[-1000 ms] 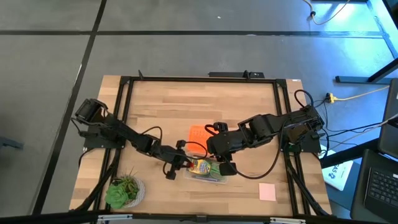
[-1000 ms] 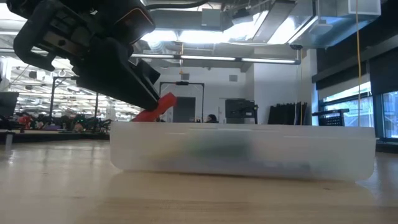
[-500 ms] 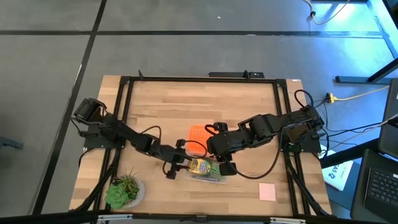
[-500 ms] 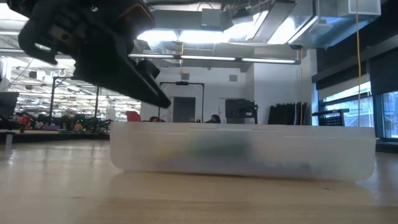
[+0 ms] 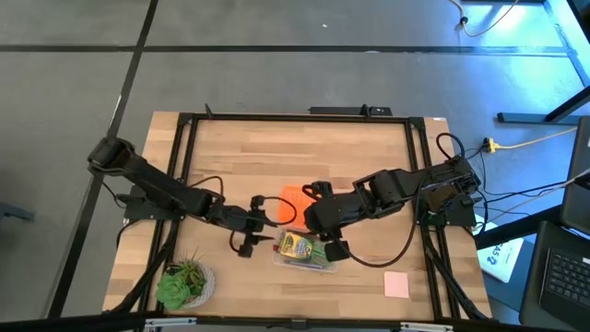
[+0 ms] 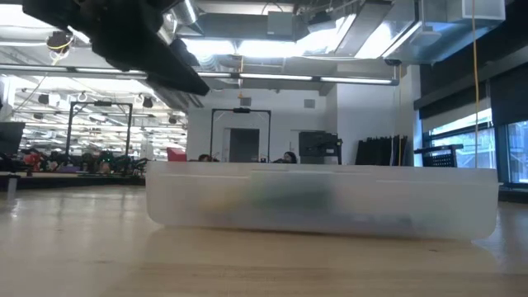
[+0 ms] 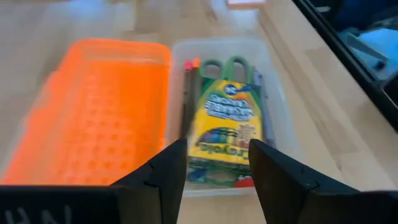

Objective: Pack school essentials
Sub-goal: Put the pink sticky note into the orange supply box

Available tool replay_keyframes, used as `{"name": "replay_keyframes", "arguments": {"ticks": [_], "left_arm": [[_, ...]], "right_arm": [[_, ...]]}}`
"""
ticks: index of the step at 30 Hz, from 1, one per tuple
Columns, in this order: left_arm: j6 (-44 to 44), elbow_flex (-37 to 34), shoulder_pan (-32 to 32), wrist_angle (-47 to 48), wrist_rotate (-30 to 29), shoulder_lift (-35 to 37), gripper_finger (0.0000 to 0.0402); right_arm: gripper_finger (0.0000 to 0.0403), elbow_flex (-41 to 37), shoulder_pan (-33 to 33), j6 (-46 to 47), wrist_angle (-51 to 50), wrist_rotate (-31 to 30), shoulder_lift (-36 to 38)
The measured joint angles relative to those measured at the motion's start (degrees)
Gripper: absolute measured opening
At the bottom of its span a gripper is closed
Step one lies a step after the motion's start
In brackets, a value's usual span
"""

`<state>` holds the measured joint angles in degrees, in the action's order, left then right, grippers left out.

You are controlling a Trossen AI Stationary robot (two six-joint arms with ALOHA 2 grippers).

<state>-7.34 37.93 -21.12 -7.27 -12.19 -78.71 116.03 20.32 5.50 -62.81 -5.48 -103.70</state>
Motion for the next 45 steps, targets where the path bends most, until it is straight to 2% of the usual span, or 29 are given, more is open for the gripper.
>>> {"name": "replay_keyframes", "arguments": {"ticks": [4,7,17,21,24,29,39,42,45], "left_arm": [[0.01,-0.02,0.00,2.60,-2.97,3.41,0.0164],[0.03,-0.02,0.00,4.27,-5.05,5.49,0.0164],[0.24,-0.02,0.11,8.54,-6.39,8.28,0.0164],[0.25,-0.02,0.11,9.54,-6.40,8.28,0.0164],[0.25,-0.02,0.11,9.60,-6.40,8.28,0.0164],[0.26,-0.02,0.11,9.58,-6.40,8.28,0.0164],[0.19,-0.02,0.11,9.39,-6.40,8.28,0.0164],[0.19,-0.02,0.11,9.34,-6.42,8.28,0.0164],[0.03,-0.02,0.11,9.32,-6.44,8.28,0.0164]], "right_arm": [[0.0120,0.00,0.00,1.74,5.18,0.79,-0.02],[0.0120,0.00,0.00,5.77,4.25,1.53,-0.02],[0.0120,0.00,3.17,31.43,-14.50,1.65,-0.02],[0.0120,-0.68,6.74,42.20,-21.04,-3.21,-0.02],[0.0120,-2.63,9.85,52.39,-23.06,-3.11,-0.09],[0.0120,-7.39,14.92,65.82,-23.31,-0.25,-0.09],[0.0120,-18.12,22.67,102.79,-23.94,9.84,-0.11],[0.0120,-21.33,23.74,103.57,-23.05,13.26,-0.11],[0.0120,-25.11,24.20,102.15,-22.42,13.55,-0.11]]}}
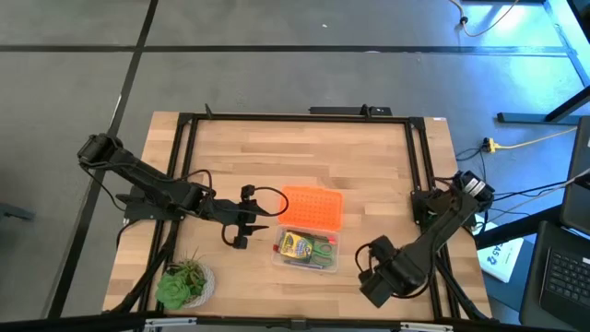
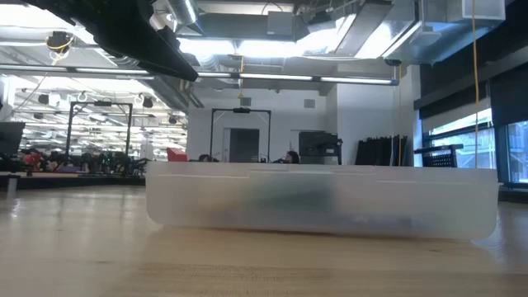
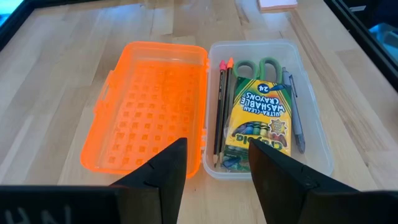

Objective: Pack school essentials
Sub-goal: Put the pink sticky note into the orange supply box

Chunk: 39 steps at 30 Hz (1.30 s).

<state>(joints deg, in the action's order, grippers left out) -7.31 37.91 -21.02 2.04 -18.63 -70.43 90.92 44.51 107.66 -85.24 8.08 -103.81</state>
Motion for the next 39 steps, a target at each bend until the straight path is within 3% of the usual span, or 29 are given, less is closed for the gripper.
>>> {"name": "replay_keyframes", "arguments": {"ticks": [3,8,13,20,32,39], "left_arm": [[0.00,0.00,0.00,0.00,0.00,0.00,0.0164],[1.20,0.00,0.00,-0.02,0.41,-0.02,0.0164],[1.92,0.00,-0.02,-0.15,1.27,-0.02,0.0164],[1.93,0.00,0.00,-0.13,1.37,-0.02,0.0164],[2.00,0.00,-0.01,-0.13,1.60,-0.04,0.0164],[2.00,0.00,0.00,-0.12,1.60,-0.04,0.0164]], "right_arm": [[0.0120,-3.57,0.00,-0.13,0.93,1.45,0.04],[0.0120,-8.80,-0.31,-0.19,6.59,12.85,0.09],[0.0120,-12.67,-0.50,-1.66,14.65,18.75,0.09],[0.0120,-14.62,-0.78,-6.18,18.31,17.23,0.09],[0.0098,-17.33,-1.42,-5.94,21.63,17.46,0.02],[0.0140,-17.34,-2.38,-7.48,21.89,17.09,0.04]]}}
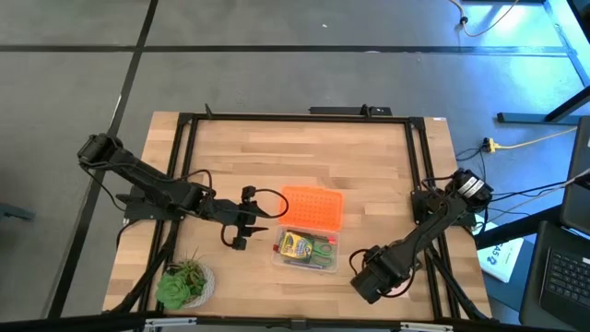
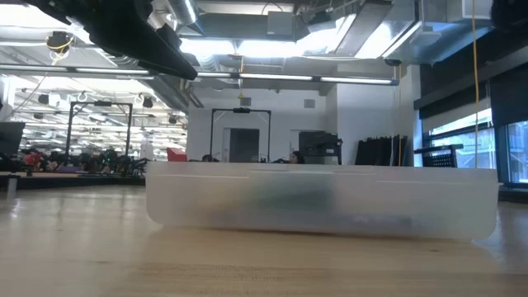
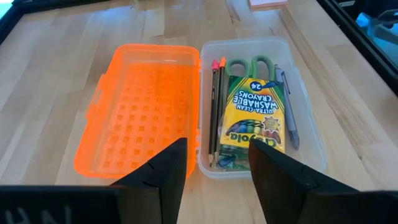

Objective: Pack school essentials
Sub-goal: Put the pink sticky note into the orange supply box

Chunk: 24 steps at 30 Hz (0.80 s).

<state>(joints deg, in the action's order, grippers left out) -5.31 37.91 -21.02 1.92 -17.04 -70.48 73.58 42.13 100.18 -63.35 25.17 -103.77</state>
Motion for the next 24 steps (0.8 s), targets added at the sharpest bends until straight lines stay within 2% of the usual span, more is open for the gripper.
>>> {"name": "replay_keyframes", "arguments": {"ticks": [9,13,24], "left_arm": [[-0.01,0.00,-0.01,0.01,0.00,0.00,0.0164],[-0.01,0.00,-0.01,0.01,-0.01,0.00,0.0164],[-0.05,0.00,0.00,0.01,-0.02,0.00,0.0164]], "right_arm": [[0.0220,0.00,0.02,-2.90,0.00,-0.05,-0.02],[0.0247,-0.14,0.02,1.04,0.08,-0.06,-0.11],[0.0253,-10.14,1.31,8.59,12.37,-0.05,-0.28]]}}
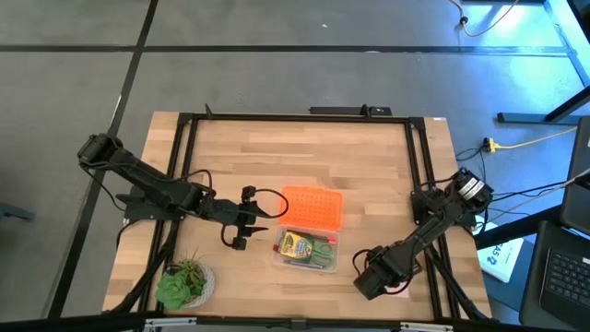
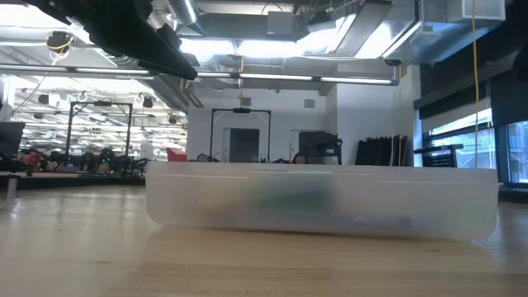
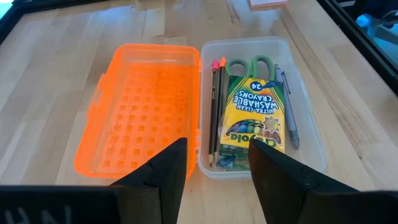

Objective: Pack school essentials
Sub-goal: Put the pink sticky note into the orange supply box

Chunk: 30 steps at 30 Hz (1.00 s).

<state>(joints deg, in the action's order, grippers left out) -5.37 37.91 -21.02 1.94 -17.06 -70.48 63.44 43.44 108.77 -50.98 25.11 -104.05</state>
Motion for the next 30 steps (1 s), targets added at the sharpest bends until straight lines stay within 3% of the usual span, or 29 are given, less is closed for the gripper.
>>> {"name": "replay_keyframes", "arguments": {"ticks": [11,17,30], "left_arm": [[-0.15,0.00,0.00,0.00,0.00,0.00,0.0164],[-0.22,0.00,0.00,0.00,0.00,0.00,0.0164],[-0.22,0.00,0.00,-0.03,-0.02,0.00,0.0164]], "right_arm": [[0.0253,-6.68,0.28,0.15,14.06,-0.40,0.05],[0.0253,-7.12,-0.04,-2.52,16.36,-0.74,0.24],[0.0253,-6.01,-4.64,-11.63,21.72,-7.67,0.28]]}}
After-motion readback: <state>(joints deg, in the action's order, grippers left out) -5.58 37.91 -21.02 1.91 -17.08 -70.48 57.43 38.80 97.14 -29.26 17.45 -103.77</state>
